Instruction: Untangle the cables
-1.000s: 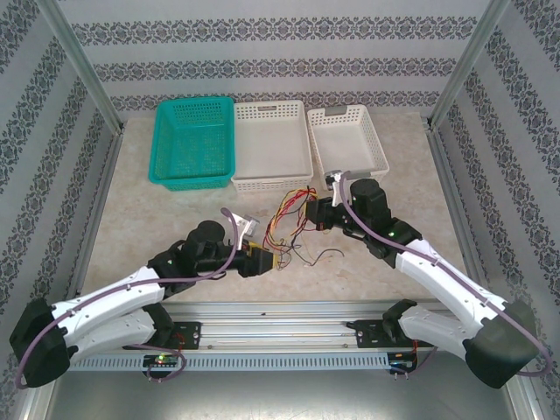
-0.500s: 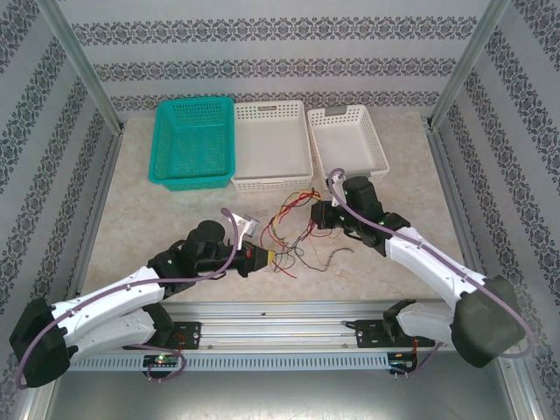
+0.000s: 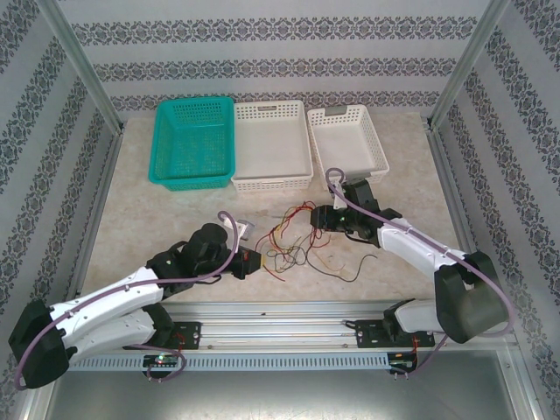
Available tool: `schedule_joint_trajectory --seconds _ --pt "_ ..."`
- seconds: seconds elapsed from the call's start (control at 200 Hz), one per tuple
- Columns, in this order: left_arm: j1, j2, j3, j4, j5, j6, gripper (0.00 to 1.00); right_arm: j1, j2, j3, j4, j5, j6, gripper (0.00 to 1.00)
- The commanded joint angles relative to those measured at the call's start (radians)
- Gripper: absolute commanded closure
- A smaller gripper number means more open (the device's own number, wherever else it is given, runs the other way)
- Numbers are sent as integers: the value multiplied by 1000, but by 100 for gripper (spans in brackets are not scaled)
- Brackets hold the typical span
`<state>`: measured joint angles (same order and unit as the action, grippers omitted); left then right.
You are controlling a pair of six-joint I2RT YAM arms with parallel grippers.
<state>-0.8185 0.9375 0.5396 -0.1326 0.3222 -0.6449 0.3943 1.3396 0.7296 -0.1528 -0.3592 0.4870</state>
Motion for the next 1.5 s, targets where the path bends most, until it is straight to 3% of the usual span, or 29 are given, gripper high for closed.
schedule_joint_trajectory --seconds 0.0,0.17,0.275,0.415,0.599,0.929,1.309,1.494 --pt "-7 32 51 -56 -63 -40 100 -9 -33 -4 6 -50 -10 52" --pt "-5 58 85 -74 -109 -65 100 -3 -96 -20 -10 -128 -27 39" --pt "-2 76 106 -86 -119 -76 100 18 -158 -47 -14 -139 -32 36" --pt "-2 106 121 -75 -102 -78 100 121 -230 -97 57 -157 -46 33" --pt "-1 124 125 -47 -82 -88 100 261 -178 -101 130 -60 -76 34" --pt "-2 92 109 3 -14 -121 100 282 -79 -152 357 5 -71 35" --pt "-2 80 112 20 -23 -176 100 331 -43 -254 579 93 -105 37" --pt "-2 90 114 49 -2 -195 100 372 -18 -240 610 168 -144 38"
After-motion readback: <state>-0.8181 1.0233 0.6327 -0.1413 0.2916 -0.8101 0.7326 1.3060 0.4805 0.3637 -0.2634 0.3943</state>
